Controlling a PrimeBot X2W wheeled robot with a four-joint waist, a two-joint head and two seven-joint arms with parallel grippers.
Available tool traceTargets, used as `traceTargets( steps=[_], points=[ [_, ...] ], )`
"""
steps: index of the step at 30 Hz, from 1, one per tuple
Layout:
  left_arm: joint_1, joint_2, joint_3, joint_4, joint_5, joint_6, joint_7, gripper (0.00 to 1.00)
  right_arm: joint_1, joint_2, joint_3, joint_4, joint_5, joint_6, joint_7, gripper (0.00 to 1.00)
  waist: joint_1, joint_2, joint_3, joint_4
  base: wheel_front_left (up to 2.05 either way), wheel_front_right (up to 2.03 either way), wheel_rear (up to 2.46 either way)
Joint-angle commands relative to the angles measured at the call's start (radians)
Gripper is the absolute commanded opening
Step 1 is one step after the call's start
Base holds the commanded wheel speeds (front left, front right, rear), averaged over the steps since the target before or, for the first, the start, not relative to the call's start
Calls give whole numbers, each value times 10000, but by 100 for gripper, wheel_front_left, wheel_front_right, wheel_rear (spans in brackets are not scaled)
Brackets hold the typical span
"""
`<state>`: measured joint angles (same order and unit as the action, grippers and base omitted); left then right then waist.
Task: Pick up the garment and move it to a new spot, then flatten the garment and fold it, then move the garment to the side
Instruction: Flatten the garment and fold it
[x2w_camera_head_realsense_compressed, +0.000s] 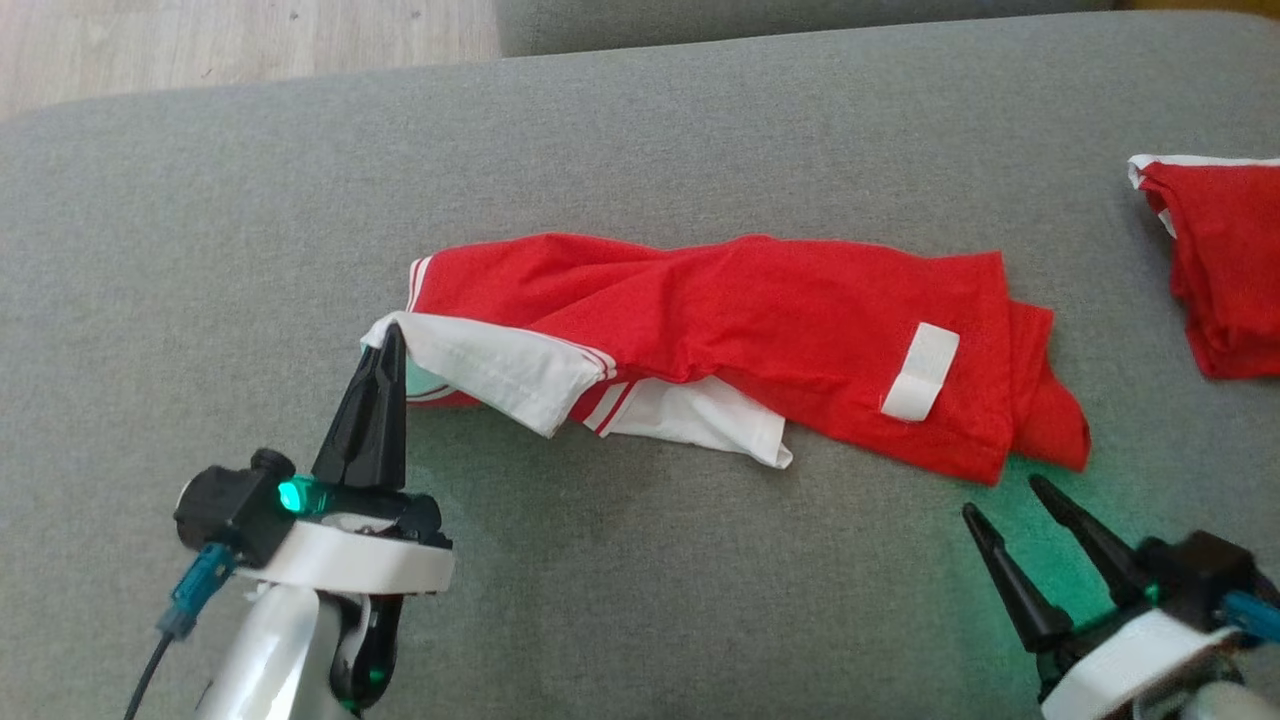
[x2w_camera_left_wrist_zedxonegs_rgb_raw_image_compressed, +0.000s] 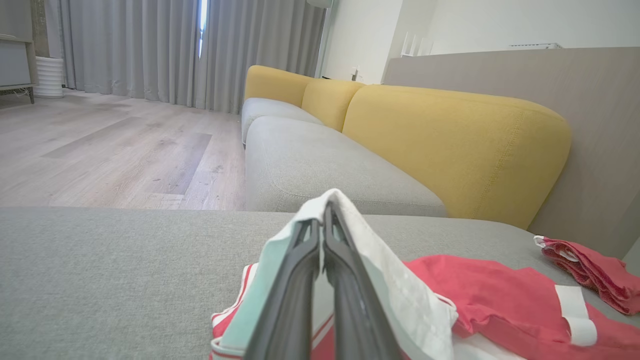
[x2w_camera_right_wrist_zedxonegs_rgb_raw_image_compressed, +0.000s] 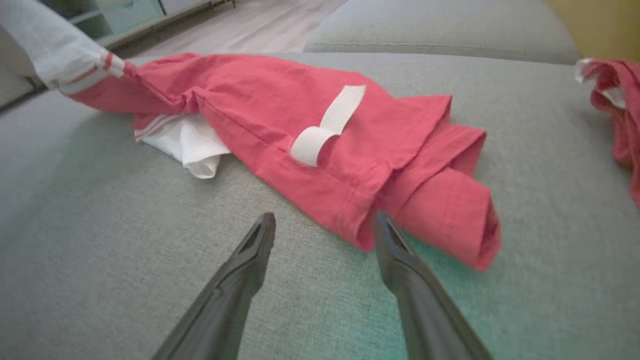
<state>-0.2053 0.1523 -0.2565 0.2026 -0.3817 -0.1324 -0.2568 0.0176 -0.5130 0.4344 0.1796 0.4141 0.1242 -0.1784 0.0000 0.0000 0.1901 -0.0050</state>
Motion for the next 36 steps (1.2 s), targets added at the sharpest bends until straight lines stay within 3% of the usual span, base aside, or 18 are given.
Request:
traceTargets(
  steps=[1, 7, 17, 26, 29, 30, 31, 33, 36],
  points=[
    [-190, 96, 393, -284, 23, 18, -49, 0, 317, -92, -158, -426, 638, 65, 102, 100, 0, 0, -20, -6, 0, 0, 0],
    [-220, 15, 409, -263, 123, 17, -49, 0, 328, 106, -495, -1073, 3121, 65, 919, 100, 0, 0, -16, -18, 0, 0, 0],
    [-423, -55, 175, -227, 194, 17, -49, 0, -930, 99, -881, -405, 6616, 65, 3129, 100, 0, 0, 210, 236, 0, 0, 0],
    [-509, -131, 69, -228, 180, 17, -49, 0, -1306, -25, -965, -209, 7453, 65, 3848, 98, 0, 0, 226, 470, 0, 0, 0],
    [-478, -131, 84, -210, 175, 17, -49, 0, -1249, -93, -949, -261, 7476, 65, 3828, 77, 0, 0, 185, 478, 0, 0, 0],
    [-465, -128, 87, -201, 174, 17, -49, 0, -1229, -111, -942, -262, 7475, 65, 3811, 55, 0, 0, 165, 474, 0, 0, 0],
    [-465, -128, 87, -201, 174, 17, -49, 0, -1229, -111, -942, -262, 7475, 65, 3811, 55, 0, 0, 165, 474, 0, 0, 0],
    [-443, -126, 103, -190, 176, 17, -49, 0, -1220, -136, -937, -238, 7448, 65, 3737, 44, 0, 0, 134, 459, 0, 0, 0],
    [-425, -134, 149, -179, 182, 17, -49, 0, -1269, -125, -855, -176, 7411, 65, 3652, 2, 0, 0, 80, 424, 0, 0, 0]
  ],
)
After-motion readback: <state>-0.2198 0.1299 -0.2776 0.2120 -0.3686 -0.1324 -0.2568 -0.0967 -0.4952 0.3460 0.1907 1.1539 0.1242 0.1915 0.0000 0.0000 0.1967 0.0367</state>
